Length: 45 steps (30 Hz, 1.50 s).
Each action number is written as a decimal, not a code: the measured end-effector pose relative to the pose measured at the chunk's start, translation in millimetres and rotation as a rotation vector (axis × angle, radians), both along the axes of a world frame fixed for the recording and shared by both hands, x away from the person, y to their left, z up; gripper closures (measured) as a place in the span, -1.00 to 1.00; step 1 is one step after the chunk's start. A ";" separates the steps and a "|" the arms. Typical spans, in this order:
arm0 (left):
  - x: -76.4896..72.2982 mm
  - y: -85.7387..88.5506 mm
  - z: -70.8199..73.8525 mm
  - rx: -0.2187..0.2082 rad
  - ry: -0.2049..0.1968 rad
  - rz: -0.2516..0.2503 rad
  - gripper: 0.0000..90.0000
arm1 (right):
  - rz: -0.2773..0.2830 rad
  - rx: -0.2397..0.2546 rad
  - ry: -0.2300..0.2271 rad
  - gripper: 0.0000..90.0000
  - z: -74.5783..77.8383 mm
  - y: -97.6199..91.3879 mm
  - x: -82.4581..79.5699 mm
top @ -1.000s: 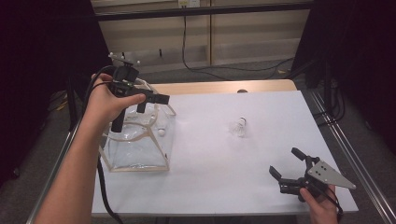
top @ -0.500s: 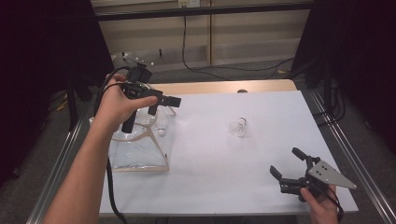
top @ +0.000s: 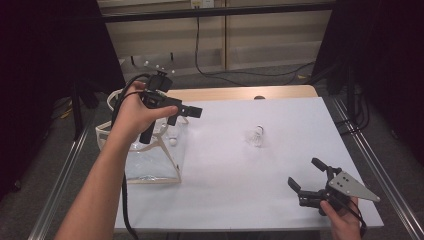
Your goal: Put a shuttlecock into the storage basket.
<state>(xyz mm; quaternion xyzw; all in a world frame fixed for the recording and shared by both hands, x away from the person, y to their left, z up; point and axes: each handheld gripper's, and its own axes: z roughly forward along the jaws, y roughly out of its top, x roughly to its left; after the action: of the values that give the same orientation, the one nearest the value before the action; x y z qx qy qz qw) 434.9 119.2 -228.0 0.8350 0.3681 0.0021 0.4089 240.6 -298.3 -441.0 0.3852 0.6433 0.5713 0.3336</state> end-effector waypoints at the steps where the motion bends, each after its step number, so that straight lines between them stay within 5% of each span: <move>1: 0.2 -0.9 -0.7 0.003 -0.002 -0.001 -0.76 | 0.001 0.000 0.002 -0.99 0.0 -0.1 -0.4; 45: 0.6 -30.5 -26.2 0.019 0.019 -0.050 -0.78 | 0.001 -0.006 0.006 -0.99 -0.8 -1.0 -0.4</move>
<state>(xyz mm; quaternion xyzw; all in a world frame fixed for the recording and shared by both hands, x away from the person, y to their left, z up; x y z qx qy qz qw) 435.5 88.7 -254.2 0.8478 0.3511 -0.0125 0.3972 240.2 -299.3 -441.7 0.3856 0.6462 0.5686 0.3324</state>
